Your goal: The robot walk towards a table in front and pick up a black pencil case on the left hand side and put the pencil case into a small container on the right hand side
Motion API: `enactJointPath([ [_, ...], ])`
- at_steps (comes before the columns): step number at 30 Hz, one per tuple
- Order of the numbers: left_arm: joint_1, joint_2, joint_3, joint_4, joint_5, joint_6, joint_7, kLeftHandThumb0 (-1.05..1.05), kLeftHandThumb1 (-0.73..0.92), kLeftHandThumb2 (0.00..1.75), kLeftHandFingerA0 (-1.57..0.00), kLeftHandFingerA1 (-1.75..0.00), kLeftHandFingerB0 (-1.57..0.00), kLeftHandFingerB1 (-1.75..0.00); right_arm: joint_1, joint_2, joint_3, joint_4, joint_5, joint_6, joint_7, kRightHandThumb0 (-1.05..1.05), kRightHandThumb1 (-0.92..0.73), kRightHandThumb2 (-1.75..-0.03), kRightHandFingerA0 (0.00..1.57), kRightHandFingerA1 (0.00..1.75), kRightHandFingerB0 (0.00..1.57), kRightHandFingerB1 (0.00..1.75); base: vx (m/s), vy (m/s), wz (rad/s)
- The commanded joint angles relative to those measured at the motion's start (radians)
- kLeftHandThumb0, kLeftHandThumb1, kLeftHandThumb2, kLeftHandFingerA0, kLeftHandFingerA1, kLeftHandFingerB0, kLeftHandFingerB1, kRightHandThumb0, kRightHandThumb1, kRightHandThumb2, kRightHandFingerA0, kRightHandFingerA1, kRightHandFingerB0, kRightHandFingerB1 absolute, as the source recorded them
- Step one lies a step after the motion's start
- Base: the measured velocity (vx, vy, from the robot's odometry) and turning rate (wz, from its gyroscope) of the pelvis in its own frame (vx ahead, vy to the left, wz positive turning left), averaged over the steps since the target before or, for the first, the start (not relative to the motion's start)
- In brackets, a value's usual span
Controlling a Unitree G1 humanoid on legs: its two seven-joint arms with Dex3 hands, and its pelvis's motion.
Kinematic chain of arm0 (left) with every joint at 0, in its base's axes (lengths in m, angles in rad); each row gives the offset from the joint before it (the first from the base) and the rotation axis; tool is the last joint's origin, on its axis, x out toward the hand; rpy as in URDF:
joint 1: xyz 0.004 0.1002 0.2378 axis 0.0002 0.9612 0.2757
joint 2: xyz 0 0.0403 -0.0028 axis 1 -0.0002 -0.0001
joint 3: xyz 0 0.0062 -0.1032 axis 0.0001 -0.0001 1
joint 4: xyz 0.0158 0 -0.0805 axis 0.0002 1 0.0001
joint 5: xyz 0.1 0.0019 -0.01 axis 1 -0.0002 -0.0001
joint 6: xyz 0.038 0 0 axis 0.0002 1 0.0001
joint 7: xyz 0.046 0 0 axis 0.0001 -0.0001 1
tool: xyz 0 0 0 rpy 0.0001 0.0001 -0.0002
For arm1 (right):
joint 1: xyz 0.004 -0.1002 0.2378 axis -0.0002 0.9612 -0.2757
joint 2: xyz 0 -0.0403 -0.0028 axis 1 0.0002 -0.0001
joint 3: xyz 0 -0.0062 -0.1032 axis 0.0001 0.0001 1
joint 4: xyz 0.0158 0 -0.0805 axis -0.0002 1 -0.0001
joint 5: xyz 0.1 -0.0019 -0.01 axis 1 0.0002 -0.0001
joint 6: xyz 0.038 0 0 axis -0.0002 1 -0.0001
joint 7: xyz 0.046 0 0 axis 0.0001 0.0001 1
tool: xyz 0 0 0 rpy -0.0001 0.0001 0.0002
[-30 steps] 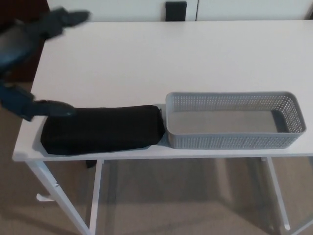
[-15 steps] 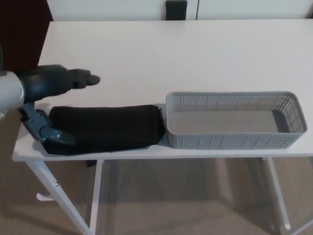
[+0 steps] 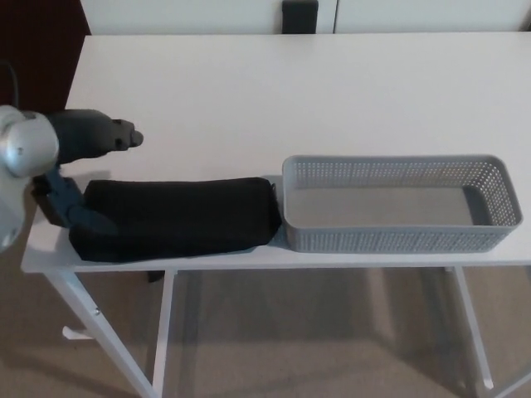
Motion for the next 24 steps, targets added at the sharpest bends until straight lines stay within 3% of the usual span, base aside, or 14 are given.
enactJointPath([
  [1, -0.017, -0.033, -0.01, 0.028, 0.091, 0.042, -0.04, -0.63, 0.39, 0.77, 0.0, 0.0, 0.0, -0.02, 0.006, -0.017, -0.002, -0.002, 0.009, 0.007, -0.005, -0.6, -0.47, -0.56, 0.9, 0.54, 0.65, 0.45, 0.0, 0.0, 0.0],
  [12, 0.013, -0.115, -0.023, 0.04, 0.162, 0.035, -0.019, -0.62, 0.39, 0.78, 0.0, 0.0, 0.0, -0.03, 0.004, -0.016, -0.002, -0.007, 0.011, 0.005, -0.008, -0.6, -0.47, -0.56, 0.9, 0.55, 0.66, 0.46, 0.0, 0.0, 0.0],
  [24, 0.008, -0.147, -0.026, 0.065, 0.196, 0.075, -0.099, -0.61, 0.38, 0.77, 0.0, 0.0, 0.0, -0.04, 0.005, -0.023, 0.0, -0.001, 0.009, 0.016, 0.001, -0.59, -0.49, -0.56, 0.88, 0.54, 0.64, 0.46, 0.0, 0.0, 0.0],
])
